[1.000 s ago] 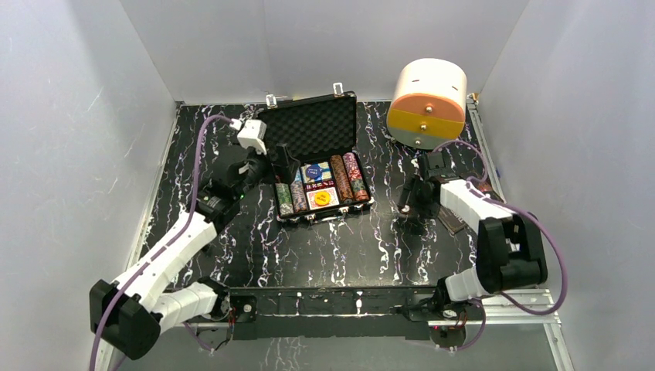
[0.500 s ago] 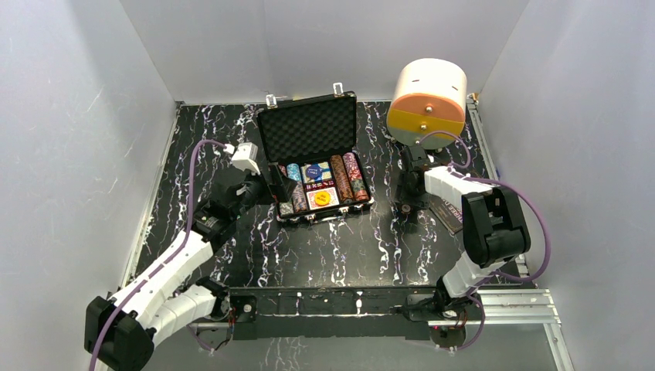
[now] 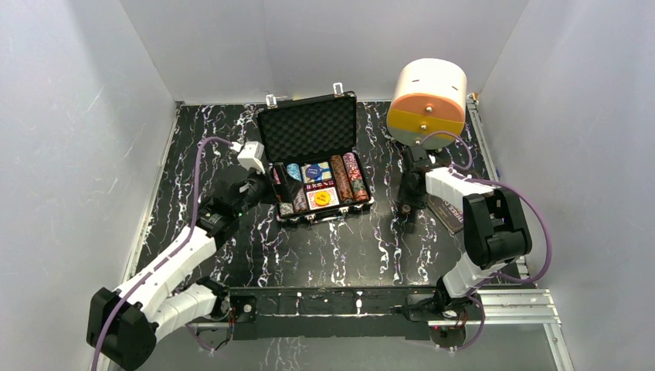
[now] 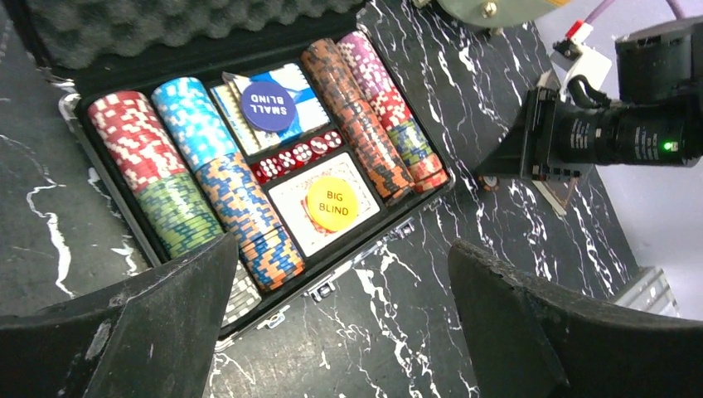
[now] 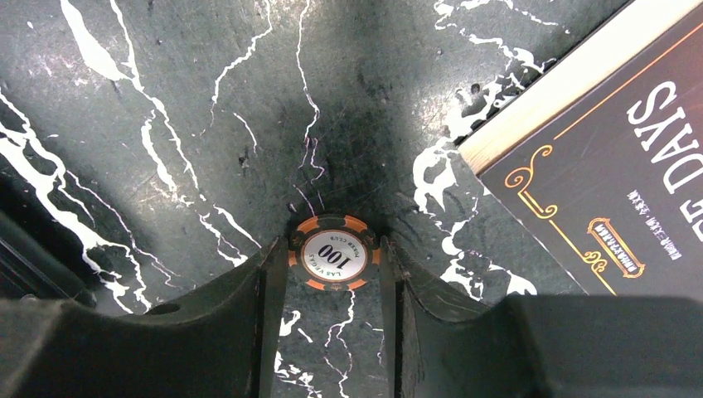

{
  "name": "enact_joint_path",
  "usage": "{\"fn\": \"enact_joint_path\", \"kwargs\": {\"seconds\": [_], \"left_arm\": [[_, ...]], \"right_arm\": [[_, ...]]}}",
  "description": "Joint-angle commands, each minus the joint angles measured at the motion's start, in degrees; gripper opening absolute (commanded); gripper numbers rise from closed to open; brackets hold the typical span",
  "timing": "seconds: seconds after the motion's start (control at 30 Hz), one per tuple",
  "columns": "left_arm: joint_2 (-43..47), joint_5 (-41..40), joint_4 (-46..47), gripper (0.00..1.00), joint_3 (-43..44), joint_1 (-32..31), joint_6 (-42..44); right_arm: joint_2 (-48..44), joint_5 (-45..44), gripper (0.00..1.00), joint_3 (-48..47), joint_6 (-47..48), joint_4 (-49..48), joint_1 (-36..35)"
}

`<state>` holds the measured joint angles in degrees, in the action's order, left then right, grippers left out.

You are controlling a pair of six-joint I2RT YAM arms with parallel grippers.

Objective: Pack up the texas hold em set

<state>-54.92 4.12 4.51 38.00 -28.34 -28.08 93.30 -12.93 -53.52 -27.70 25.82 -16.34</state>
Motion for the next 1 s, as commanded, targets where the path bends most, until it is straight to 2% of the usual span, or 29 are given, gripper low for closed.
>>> {"fn": "enact_joint_path", "kwargs": {"seconds": [0.0,0.17,0.27,0.37,0.43,0.53,0.77,0.83,0.97], "left_arm": [[-2.9,6.8,1.8,0.98,1.0,0.2,1.3],[-7.9,11.9,3.7,0.98,2.3,-0.8,0.2],[-10.8,12.8,8.1,0.97,2.6,-4.7,-0.7],[-16.3,12.5,11.9,0.93,3.9,-10.2,-4.3],[-21.7,11.1,14.4,0.89,6.2,-14.0,-7.1],[-28.0,6.7,17.9,0.88,10.0,-18.8,-11.1],[-36.0,1.7,23.5,0.87,16.1,-24.2,-15.2],[-37.5,1.9,25.0,0.8,16.3,-24.8,-16.3],[-40.6,2.4,25.8,0.57,17.3,-25.3,-19.4]], "right_arm": [[-3.9,0.2,0.45,0.4,-2.2,0.8,-0.1],[-9.2,1.0,0.46,-1.0,-3.3,3.9,-0.1],[-12.6,3.8,0.47,-0.5,-4.6,5.1,0.0],[-16.3,7.7,0.47,0.3,-6.8,5.6,-0.1],[-19.0,10.5,0.47,1.3,-8.9,5.5,-0.1],[-23.0,15.6,0.47,3.0,-13.1,4.2,-0.1],[-29.5,26.9,0.47,8.2,-23.9,-1.1,0.0],[-30.7,28.6,0.47,9.7,-26.1,-2.6,-0.1],[-31.8,31.0,0.47,11.6,-29.2,-4.8,-0.1]]}}
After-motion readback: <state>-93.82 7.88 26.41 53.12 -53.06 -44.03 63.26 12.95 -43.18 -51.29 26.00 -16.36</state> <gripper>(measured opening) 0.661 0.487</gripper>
